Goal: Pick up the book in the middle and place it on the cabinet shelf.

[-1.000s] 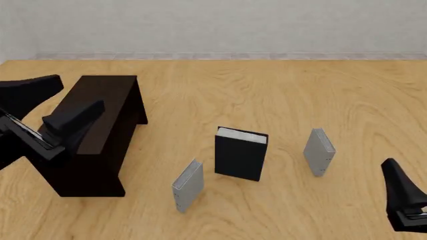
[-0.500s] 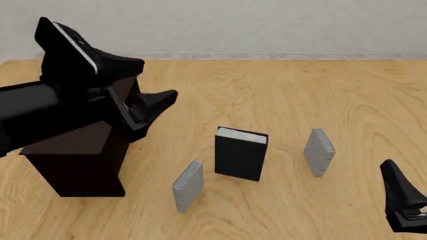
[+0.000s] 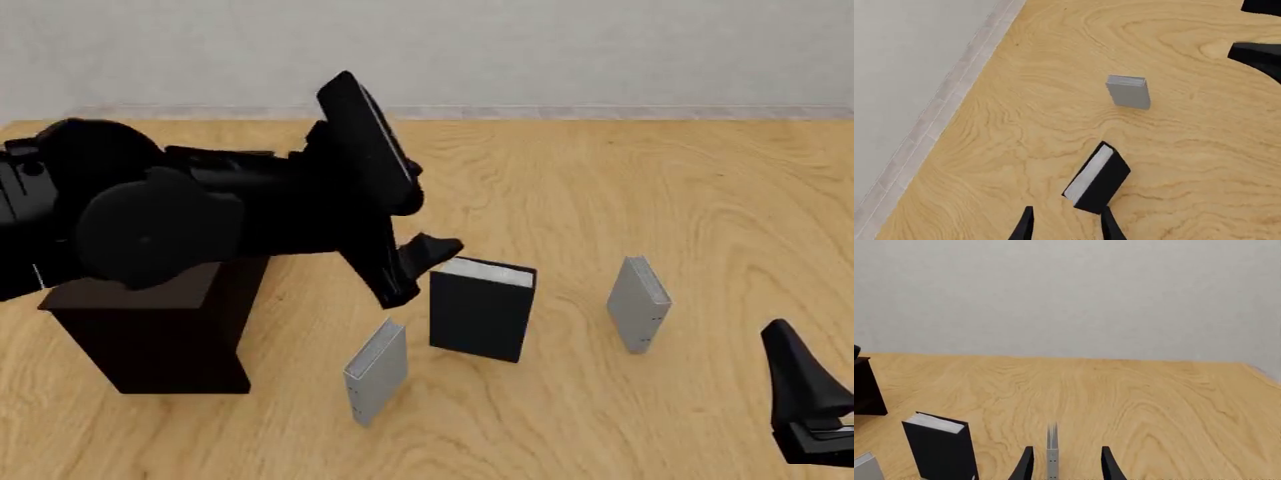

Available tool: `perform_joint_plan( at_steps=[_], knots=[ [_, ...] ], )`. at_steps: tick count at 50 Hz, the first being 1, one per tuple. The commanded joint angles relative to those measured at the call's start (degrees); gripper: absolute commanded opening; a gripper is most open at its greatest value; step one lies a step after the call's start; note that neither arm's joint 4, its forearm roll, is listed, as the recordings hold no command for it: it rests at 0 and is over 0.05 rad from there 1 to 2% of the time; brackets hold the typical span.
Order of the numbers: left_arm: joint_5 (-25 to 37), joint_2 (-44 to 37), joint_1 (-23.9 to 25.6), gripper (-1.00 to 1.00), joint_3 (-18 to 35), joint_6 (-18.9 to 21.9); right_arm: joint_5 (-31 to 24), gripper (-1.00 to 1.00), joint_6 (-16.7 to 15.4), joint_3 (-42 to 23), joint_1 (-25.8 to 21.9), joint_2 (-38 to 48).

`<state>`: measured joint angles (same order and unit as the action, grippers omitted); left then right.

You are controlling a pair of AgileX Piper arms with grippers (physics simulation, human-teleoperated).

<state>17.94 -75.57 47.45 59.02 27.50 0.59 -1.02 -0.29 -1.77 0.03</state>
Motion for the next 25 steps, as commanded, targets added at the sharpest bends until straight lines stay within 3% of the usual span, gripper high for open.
perform_joint_plan(
  at_steps=[1, 6, 10, 25],
  knots=[
    [4.45, -8.35, 1.33, 1.0, 6.0, 5.87, -0.32, 1.0, 0.4, 0.19, 0.1, 0.01],
    [5.77, -11.12, 1.15, 1.0, 9.18, 7.13, -0.46, 1.0, 0.55, 0.16, 0.06, 0.02],
    [4.66, -11.41, 5.02, 1.0, 9.18, 8.39, -0.46, 1.0, 0.91, 0.18, 0.15, 0.02],
    [4.24, -18.88, 4.62, 1.0, 11.4, 10.87, -0.73, 1.0, 1.93, 0.03, 0.16, 0.02]
  ],
)
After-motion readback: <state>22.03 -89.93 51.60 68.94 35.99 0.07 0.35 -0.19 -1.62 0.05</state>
